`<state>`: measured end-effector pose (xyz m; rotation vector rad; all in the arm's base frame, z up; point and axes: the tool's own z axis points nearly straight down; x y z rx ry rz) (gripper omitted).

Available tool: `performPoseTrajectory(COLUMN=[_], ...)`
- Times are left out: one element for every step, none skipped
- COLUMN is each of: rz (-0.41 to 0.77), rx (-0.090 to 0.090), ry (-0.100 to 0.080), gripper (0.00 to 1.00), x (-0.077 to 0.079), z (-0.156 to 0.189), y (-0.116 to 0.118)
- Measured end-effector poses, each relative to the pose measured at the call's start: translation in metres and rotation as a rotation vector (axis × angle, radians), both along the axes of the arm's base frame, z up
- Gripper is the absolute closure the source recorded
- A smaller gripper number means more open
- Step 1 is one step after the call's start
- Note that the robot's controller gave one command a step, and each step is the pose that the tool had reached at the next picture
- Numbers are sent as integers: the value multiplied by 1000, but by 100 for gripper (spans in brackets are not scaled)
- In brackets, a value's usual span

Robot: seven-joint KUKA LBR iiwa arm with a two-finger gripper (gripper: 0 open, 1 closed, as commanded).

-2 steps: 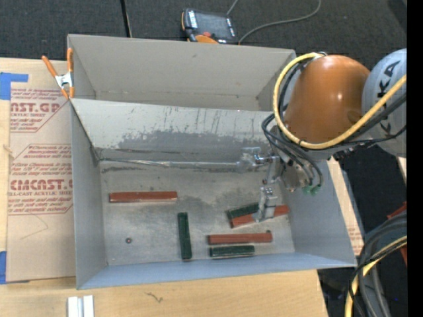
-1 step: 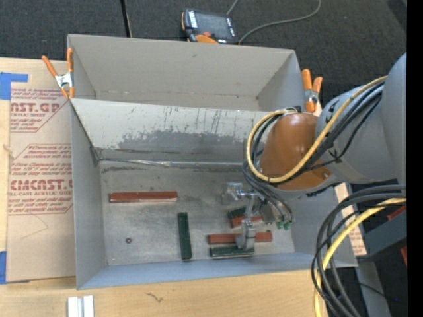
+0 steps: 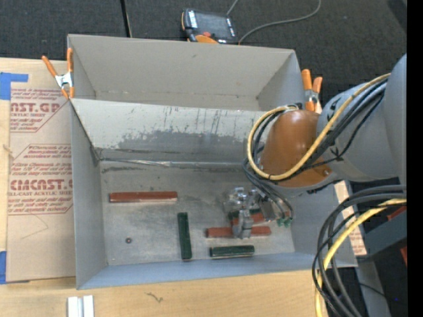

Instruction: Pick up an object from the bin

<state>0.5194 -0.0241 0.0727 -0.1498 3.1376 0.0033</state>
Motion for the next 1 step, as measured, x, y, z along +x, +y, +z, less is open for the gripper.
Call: performPoseTrajectory(rz=[-57], rx=[-1], ry=[-9], gripper=[100], x=[6], z=[130], y=[21])
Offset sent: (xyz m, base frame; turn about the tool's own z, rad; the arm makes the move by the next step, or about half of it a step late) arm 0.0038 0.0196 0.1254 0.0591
